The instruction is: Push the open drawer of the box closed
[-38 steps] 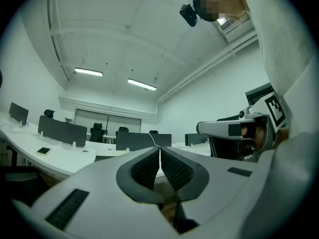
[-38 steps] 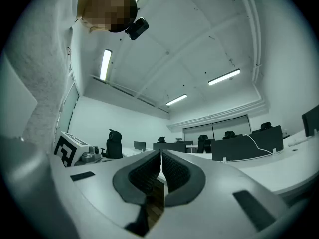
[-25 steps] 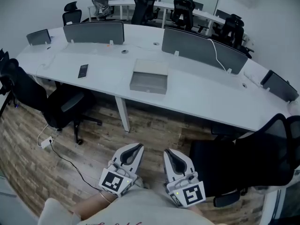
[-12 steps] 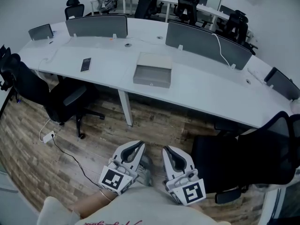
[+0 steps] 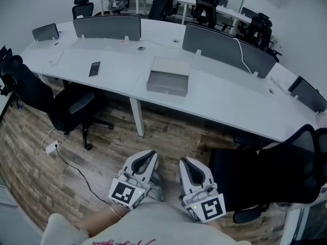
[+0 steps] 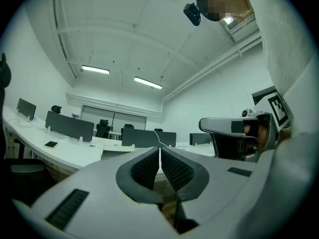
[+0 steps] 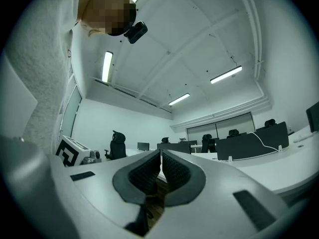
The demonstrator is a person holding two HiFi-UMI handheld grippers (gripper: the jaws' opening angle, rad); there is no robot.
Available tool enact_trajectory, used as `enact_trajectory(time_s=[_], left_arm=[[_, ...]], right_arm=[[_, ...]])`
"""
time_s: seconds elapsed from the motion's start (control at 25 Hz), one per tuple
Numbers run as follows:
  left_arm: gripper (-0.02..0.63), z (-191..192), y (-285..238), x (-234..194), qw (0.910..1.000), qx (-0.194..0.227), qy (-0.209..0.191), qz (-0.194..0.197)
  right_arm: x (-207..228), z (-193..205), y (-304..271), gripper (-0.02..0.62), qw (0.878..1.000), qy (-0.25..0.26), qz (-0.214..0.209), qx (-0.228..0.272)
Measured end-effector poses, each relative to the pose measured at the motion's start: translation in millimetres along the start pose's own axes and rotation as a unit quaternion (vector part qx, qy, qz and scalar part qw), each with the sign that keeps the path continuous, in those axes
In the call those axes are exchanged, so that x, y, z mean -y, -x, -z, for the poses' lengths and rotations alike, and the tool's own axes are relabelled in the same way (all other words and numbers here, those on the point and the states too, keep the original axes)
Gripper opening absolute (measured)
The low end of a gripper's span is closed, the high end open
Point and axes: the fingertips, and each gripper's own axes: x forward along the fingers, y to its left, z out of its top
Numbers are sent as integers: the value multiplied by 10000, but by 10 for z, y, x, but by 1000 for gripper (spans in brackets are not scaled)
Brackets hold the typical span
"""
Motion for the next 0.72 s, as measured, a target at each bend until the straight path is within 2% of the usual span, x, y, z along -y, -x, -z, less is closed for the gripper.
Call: enact_trajectory(time_s=[0.12, 0.28, 0.72], left_arm=[[26, -28, -29, -65, 9999, -64, 69, -131], [26, -53, -135, -127, 9996, 254, -52, -62], [26, -33, -577, -359, 9997, 238, 30, -44]], right_arm=[[18, 5, -33, 23, 10000, 12, -4, -19], [76, 1, -109, 23, 10000, 57, -20, -7], [420, 59, -394, 23, 9999, 59, 82, -52]])
